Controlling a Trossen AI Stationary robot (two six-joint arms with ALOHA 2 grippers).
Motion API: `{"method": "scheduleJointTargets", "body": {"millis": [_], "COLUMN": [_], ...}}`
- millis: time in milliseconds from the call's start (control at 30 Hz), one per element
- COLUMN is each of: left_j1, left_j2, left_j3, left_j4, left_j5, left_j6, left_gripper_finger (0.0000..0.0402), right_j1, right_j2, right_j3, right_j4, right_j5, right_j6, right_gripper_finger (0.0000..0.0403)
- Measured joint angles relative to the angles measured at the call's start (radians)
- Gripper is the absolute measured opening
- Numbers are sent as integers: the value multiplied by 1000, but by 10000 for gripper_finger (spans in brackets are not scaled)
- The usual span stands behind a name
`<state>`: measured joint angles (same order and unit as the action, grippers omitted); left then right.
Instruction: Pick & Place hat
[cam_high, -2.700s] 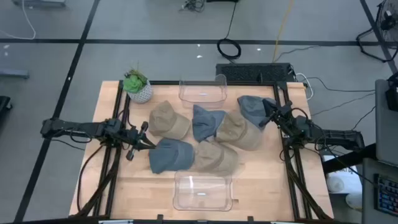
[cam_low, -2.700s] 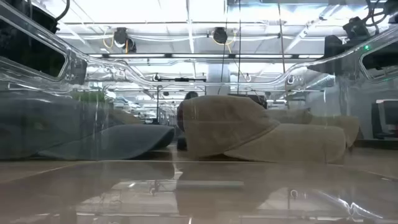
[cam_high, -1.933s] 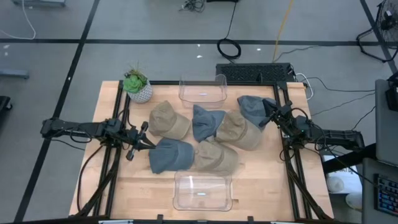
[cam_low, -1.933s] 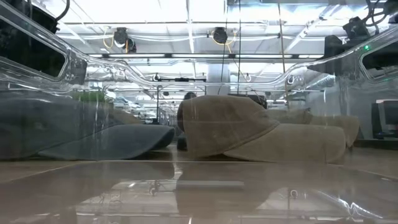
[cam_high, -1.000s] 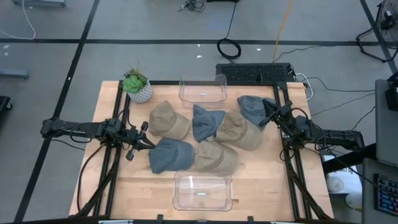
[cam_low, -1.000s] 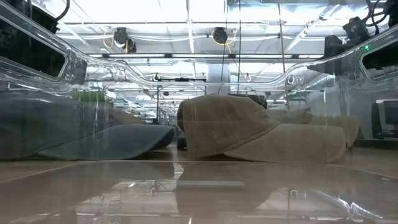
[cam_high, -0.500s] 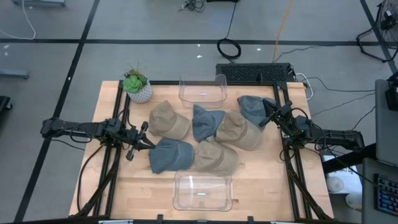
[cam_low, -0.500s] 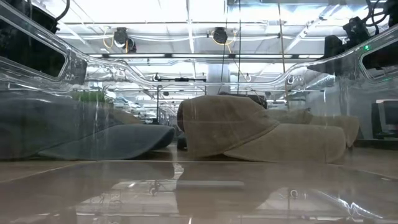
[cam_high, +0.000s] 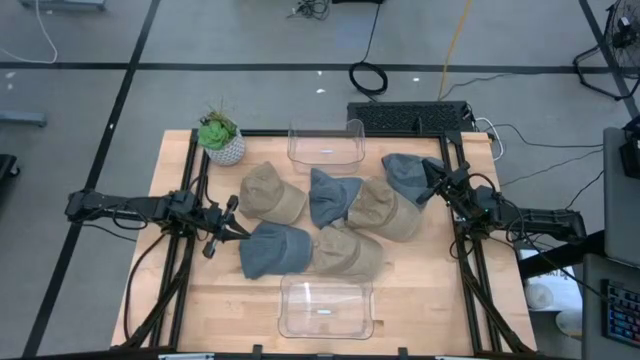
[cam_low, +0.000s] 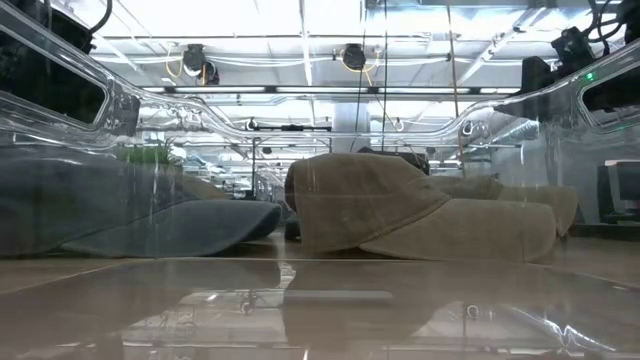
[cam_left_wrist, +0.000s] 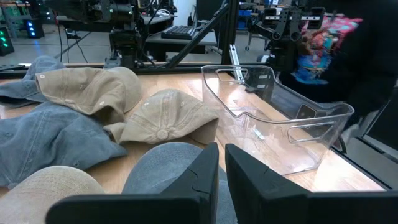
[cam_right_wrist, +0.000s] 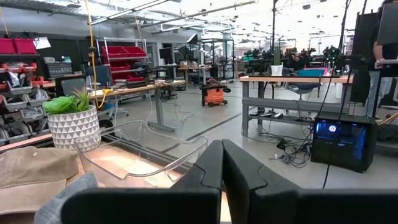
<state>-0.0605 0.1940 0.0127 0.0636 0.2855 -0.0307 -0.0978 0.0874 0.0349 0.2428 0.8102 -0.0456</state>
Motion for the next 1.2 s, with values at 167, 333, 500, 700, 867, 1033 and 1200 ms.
{"method": "scheduleJointTargets", "body": {"millis": [167,333,500,700,867,1033,1200], "left_j1": [0,0,0,0,0,0,0], "left_j2": [0,0,0,0,0,0,0], "left_j3": [0,0,0,0,0,0,0], "left_j4": [0,0,0,0,0,0,0], "left_j5": [0,0,0,0,0,0,0], "left_j6": [0,0,0,0,0,0,0], "left_gripper_finger": [37,37,37,37,37,37,37], "right_j1": [0,0,0,0,1,1,2], "right_j2": [0,0,0,0,-1,0,0], "right_j3": [0,0,0,0,0,0,0], "right_j4": [0,0,0,12,55,56,113], "right_j5": [0,0,0,-1,-35,-158,-158], "right_j6": [0,0,0,45,424,643,671], "right_gripper_finger": [0,0,0,0,0,0,0]}}
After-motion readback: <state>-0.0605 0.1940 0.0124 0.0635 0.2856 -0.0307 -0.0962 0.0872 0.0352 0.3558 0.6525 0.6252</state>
